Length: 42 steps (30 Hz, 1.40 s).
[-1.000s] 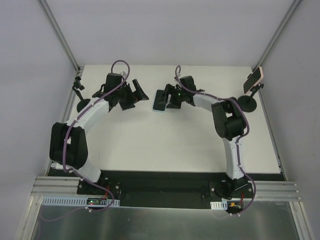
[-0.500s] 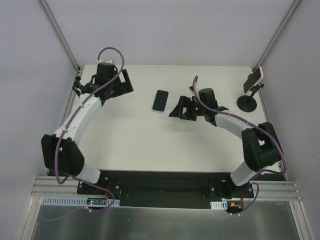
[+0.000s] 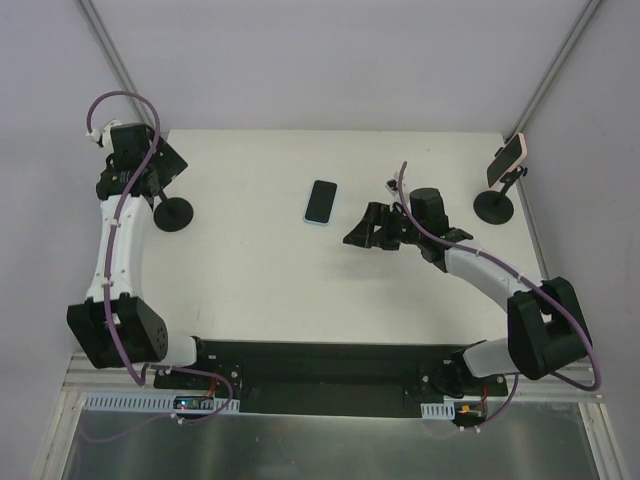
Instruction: Place the phone on the phone stand
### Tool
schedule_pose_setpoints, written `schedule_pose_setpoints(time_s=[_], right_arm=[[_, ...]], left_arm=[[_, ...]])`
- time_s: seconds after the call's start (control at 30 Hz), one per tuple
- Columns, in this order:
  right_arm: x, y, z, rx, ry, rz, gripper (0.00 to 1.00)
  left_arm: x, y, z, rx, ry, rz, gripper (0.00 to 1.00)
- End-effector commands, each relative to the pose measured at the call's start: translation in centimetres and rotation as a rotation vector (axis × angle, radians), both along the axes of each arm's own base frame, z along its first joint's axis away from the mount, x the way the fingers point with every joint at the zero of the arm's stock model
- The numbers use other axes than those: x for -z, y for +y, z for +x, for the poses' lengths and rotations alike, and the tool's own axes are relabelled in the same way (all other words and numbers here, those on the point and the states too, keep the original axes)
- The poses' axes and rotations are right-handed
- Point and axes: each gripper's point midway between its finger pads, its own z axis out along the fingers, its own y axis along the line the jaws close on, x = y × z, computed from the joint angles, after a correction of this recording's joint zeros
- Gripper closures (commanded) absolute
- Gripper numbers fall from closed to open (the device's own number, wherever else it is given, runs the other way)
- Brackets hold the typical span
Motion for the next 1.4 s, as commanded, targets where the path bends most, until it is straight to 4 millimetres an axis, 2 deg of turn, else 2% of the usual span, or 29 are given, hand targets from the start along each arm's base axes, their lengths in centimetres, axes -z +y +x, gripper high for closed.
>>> schedule_pose_setpoints(time_s=[0.0,0.07,0.1,0.13,0.2,0.23,0.27,0.33,0.53,0.6,0.67,0.7,0.77,0.8,0.83,0.87,0.9,0.93,0.97,1.0,1.03,1.07,1.1,1.13,1.17,1.27,1.3,1.37], right_arm=[[-2.4,-0.3,-0.5,-0.012,-0.085,0.028,0.08],[-2.3,-0.8,-0.8,0.001,-0.091,0.021,0.08],[-2.2,-1.0,-1.0,0.004,-0.090,0.018,0.08],[-2.4,-1.2,-1.1,0.009,-0.097,0.019,0.08],[-2.1,-1.7,-1.1,0.021,-0.092,0.015,0.08],[-2.2,-1.8,-1.1,0.025,-0.090,0.017,0.08],[-2.2,-2.0,-0.9,0.031,-0.089,0.017,0.08],[-2.2,-2.1,-0.8,0.034,-0.088,0.017,0.08],[-2.4,-2.0,-0.5,0.033,-0.088,0.019,0.08],[-2.3,-2.0,-0.4,0.036,-0.082,0.017,0.08],[-2.2,-2.0,-0.5,0.037,-0.077,0.018,0.08],[-2.1,-2.0,-0.5,0.037,-0.074,0.016,0.08],[-2.0,-2.1,-0.6,0.041,-0.074,0.013,0.08],[-1.9,-2.2,-0.6,0.043,-0.073,0.011,0.08],[-1.8,-2.2,-0.6,0.043,-0.074,0.009,0.08],[-1.8,-2.3,-0.6,0.046,-0.076,0.004,0.08],[-1.9,-2.3,-0.6,0.043,-0.080,-0.001,0.08],[-1.9,-2.4,-0.6,0.045,-0.083,-0.006,0.08],[-1.8,-2.5,-0.7,0.047,-0.077,-0.011,0.08],[-1.9,-2.6,-0.7,0.046,-0.087,-0.015,0.08],[-1.9,-2.7,-0.6,0.051,-0.091,-0.021,0.08],[-1.8,-2.7,-0.6,0.050,-0.087,-0.027,0.08],[-1.8,-2.8,-0.6,0.049,-0.094,-0.032,0.08],[-1.7,-2.8,-0.6,0.051,-0.090,-0.035,0.08],[-1.6,-2.8,-0.7,0.049,-0.087,-0.037,0.08],[-1.3,-2.9,-0.7,0.047,-0.083,-0.046,0.08],[-1.3,-2.9,-0.7,0.047,-0.082,-0.047,0.08],[-1.2,-3.0,-0.6,0.050,-0.078,-0.052,0.08]], left_arm=[[1.2,1.1,3.0,-0.033,0.038,-0.094,0.01],[1.1,2.2,3.8,-0.054,0.048,-0.054,0.02],[2.1,2.5,4.4,-0.051,0.079,-0.044,0.06],[1.9,2.8,4.9,-0.048,0.078,-0.031,0.08],[3.0,3.6,5.4,-0.053,0.118,-0.003,0.13],[3.2,3.6,5.5,-0.053,0.124,0.002,0.23],[3.4,3.9,5.4,-0.066,0.129,0.005,0.28],[3.8,3.8,5.7,-0.068,0.125,-0.002,0.39],[3.5,4.0,6.2,-0.048,0.129,0.020,0.56],[3.7,3.9,6.2,-0.029,0.135,0.025,0.67],[4.0,3.7,6.0,-0.015,0.142,0.026,0.76],[4.0,3.5,5.8,-0.011,0.142,0.023,0.88],[4.8,2.9,5.3,0.007,0.155,-0.001,0.96],[4.5,2.5,5.0,0.017,0.145,-0.012,1.00],[5.3,2.0,4.4,0.025,0.160,-0.027,1.00],[5.4,1.1,4.1,0.048,0.153,-0.056,1.00],[4.4,-0.1,3.6,0.079,0.124,-0.056,1.00],[5.1,-1.0,3.1,0.102,0.127,-0.061,1.00],[4.8,-2.0,2.9,0.149,0.112,-0.048,1.00],[3.3,-4.4,2.4,0.219,0.066,-0.031,1.00],[3.7,-5.7,2.0,0.263,0.062,-0.024,1.00],[2.7,-7.2,1.4,0.338,0.039,0.006,1.00],[2.3,-9.3,1.1,0.413,0.027,0.024,1.00],[2.4,-10.5,0.4,0.466,0.031,0.029,1.00],[1.8,-12.2,-0.4,0.562,0.007,0.026,1.00],[1.7,-15.9,-2.0,0.792,-0.009,0.038,1.00],[2.0,-17.7,-3.0,0.900,-0.019,0.008,1.00],[1.7,-20.7,-4.7,1.086,-0.055,0.055,1.00]])
